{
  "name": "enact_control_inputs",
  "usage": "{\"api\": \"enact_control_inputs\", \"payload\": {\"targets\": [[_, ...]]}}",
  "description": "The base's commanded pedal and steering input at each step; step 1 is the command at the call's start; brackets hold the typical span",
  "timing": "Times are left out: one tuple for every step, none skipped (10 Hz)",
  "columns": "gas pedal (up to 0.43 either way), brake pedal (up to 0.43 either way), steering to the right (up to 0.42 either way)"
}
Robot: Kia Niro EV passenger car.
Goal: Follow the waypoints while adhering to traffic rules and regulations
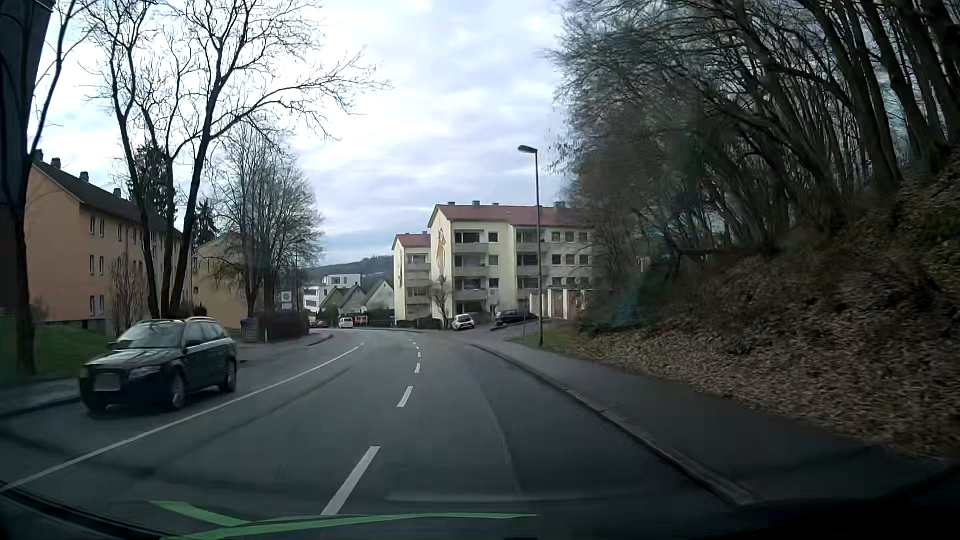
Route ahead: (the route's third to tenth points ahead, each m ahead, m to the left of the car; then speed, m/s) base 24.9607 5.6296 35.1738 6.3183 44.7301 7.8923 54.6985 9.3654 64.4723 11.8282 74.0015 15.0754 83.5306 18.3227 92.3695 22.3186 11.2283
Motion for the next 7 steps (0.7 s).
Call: {"api": "enact_control_inputs", "payload": {"targets": [[0.0,0.0,-0.021],[0.0,0.0,-0.021],[0.0,0.0,-0.02],[0.0,0.012,-0.017],[0.0,0.024,-0.015],[0.0,0.049,-0.015],[0.0,0.067,-0.015]]}}
